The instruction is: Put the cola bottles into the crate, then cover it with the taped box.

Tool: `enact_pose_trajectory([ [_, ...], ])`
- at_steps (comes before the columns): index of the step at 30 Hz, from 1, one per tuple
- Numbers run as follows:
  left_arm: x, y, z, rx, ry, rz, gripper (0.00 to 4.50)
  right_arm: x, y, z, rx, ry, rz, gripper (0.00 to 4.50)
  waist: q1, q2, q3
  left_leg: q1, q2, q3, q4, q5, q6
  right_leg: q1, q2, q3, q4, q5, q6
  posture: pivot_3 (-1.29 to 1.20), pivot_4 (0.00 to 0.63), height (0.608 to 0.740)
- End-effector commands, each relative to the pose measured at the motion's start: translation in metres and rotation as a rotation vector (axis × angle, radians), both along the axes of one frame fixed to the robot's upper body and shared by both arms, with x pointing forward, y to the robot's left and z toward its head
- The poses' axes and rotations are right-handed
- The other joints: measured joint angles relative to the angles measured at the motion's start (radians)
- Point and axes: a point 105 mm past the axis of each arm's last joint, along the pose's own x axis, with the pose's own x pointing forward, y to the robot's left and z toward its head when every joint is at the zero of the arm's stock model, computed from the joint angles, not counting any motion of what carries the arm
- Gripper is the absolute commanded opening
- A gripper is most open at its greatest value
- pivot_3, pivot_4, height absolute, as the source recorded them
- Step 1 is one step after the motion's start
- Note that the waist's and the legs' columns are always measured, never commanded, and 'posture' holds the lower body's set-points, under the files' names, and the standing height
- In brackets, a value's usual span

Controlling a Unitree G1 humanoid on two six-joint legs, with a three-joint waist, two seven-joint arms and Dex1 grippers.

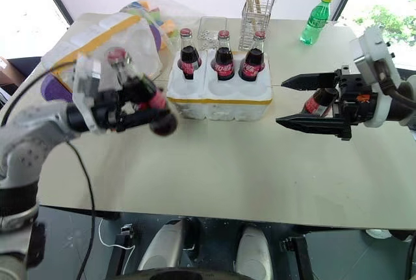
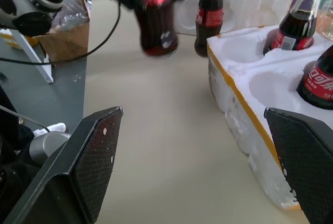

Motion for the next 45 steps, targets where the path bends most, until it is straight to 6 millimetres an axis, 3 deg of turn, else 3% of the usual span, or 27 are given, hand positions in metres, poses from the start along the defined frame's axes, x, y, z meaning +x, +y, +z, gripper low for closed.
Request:
enact_pose_trajectory([
  [1,0.032,-0.019,0.023,-0.067,-0.047,0.104,2.84,-0.002,0.001,0.005,0.001,-0.06,-0.013,4.5,-0.002,-0.001,0.0,0.0,0.0,0.0,0.001,0.0,0.0,0.001,0.0,0.0,0.0,0.0,0.0,0.0,0.15,0.736],
  [5,0.063,-0.054,0.021,-0.073,-0.036,0.137,2.84,0.0,0.001,0.002,0.016,-0.068,-0.049,4.5,-0.005,-0.003,0.002,0.0,0.0,0.001,0.001,0.0,0.0,0.001,0.0,0.0,0.0,0.001,0.001,0.0,0.15,0.736],
  [10,0.084,-0.085,-0.012,0.028,-0.033,0.135,2.84,0.001,0.0,-0.002,0.034,-0.065,-0.09,4.5,-0.005,-0.006,0.003,0.0,0.0,0.002,0.001,0.001,-0.002,0.0,0.002,0.0,0.0,0.001,0.001,0.0,0.15,0.736],
  [16,0.107,-0.096,-0.047,0.152,-0.049,0.222,2.84,0.001,-0.001,-0.012,0.038,-0.057,-0.133,4.5,-0.006,-0.006,0.004,-0.001,0.002,0.001,0.003,0.0,0.0,0.0,0.002,0.0,0.0,0.002,0.0,0.0,0.15,0.736],
  [24,0.111,-0.115,-0.079,0.234,0.032,0.237,2.84,0.01,0.002,-0.017,0.049,-0.059,-0.163,4.5,-0.002,-0.006,0.004,-0.002,0.003,-0.001,0.007,-0.001,0.002,0.001,0.002,-0.001,0.0,0.002,0.0,0.0,0.15,0.736],
  [26,0.112,-0.115,-0.079,0.227,0.041,0.243,3.89,0.011,0.004,-0.018,0.042,-0.06,-0.16,4.5,-0.001,-0.006,0.004,-0.002,0.002,-0.002,0.008,-0.002,0.003,0.002,0.001,-0.001,-0.001,0.003,0.002,0.0,0.15,0.736],
  [28,0.111,-0.114,-0.079,0.22,0.057,0.247,4.43,0.012,0.005,-0.02,0.035,-0.062,-0.16,4.5,-0.002,-0.006,0.003,-0.002,0.002,-0.002,0.009,-0.002,0.003,0.003,0.001,-0.001,-0.001,0.003,0.003,0.0,0.15,0.736],
  [32,0.106,-0.104,-0.081,0.207,0.085,0.261,4.43,0.015,0.007,-0.019,0.035,-0.066,-0.16,4.5,-0.005,-0.006,0.003,-0.002,0.002,-0.002,0.009,-0.002,0.003,0.003,0.001,-0.001,-0.001,0.003,0.003,0.0,0.15,0.736],
  [35,0.095,-0.094,-0.07,0.167,0.069,0.256,4.43,0.016,0.009,-0.02,0.035,-0.066,-0.157,4.5,-0.008,-0.006,0.003,-0.002,0.002,-0.002,0.009,-0.002,0.003,0.002,0.001,-0.001,0.0,0.004,0.002,0.0,0.15,0.736],
  [41,0.049,-0.05,-0.033,0.044,0.019,0.224,4.43,0.016,0.013,-0.024,0.035,-0.054,-0.145,4.5,-0.008,-0.005,0.004,-0.003,0.004,-0.002,0.008,-0.002,0.003,0.0,0.003,-0.001,0.0,0.004,0.002,0.0,0.15,0.736],
  [43,0.026,-0.018,-0.032,0.02,0.016,0.26,4.43,0.018,0.013,-0.023,0.037,-0.056,-0.145,4.5,-0.007,-0.005,0.004,-0.004,0.004,-0.002,0.008,-0.002,0.003,0.0,0.003,-0.001,0.0,0.004,0.001,0.0,0.15,0.736],
  [45,0.007,0.018,-0.042,0.065,0.018,0.366,4.43,0.02,0.012,-0.021,0.038,-0.058,-0.147,4.5,-0.013,-0.005,0.004,-0.004,0.004,-0.001,0.008,-0.002,0.003,0.001,0.003,0.0,-0.001,0.004,0.001,0.0,0.15,0.736],
])
